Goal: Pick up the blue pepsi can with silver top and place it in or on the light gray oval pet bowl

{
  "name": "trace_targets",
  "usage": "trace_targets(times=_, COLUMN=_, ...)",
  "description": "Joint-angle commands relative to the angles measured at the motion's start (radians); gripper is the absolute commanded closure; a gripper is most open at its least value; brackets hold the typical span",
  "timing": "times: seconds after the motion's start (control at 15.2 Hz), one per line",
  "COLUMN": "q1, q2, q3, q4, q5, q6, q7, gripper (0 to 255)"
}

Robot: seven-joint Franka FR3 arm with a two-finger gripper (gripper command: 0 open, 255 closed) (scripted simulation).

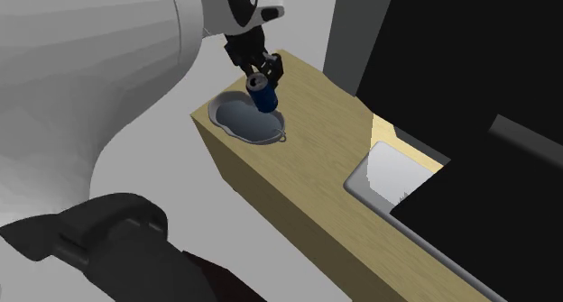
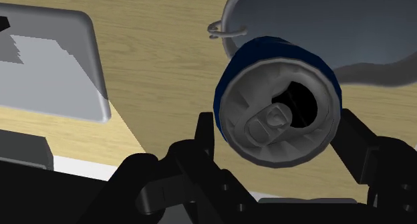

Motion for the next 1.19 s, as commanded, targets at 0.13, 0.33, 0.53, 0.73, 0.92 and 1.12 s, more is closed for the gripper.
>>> trace_targets(times=0.13, q1=0.083, q2=0.110, q3=0.003, q4=0.196, q5=-0.018, q6=-0.100, q7=0.045, gripper=255)
trace_targets(times=0.33, q1=0.112, q2=0.161, q3=0.000, q4=0.261, q5=-0.027, q6=-0.118, q7=0.061, gripper=255)
trace_targets(times=0.53, q1=0.111, q2=0.172, q3=-0.003, q4=0.239, q5=-0.033, q6=-0.086, q7=0.070, gripper=255)
trace_targets(times=0.73, q1=0.111, q2=0.184, q3=-0.006, q4=0.219, q5=-0.039, q6=-0.056, q7=0.079, gripper=255)
trace_targets(times=0.92, q1=0.111, q2=0.199, q3=-0.010, q4=0.203, q5=-0.046, q6=-0.026, q7=0.088, gripper=255)
trace_targets(times=1.12, q1=0.111, q2=0.215, q3=-0.014, q4=0.189, q5=-0.053, q6=0.002, q7=0.097, gripper=255)
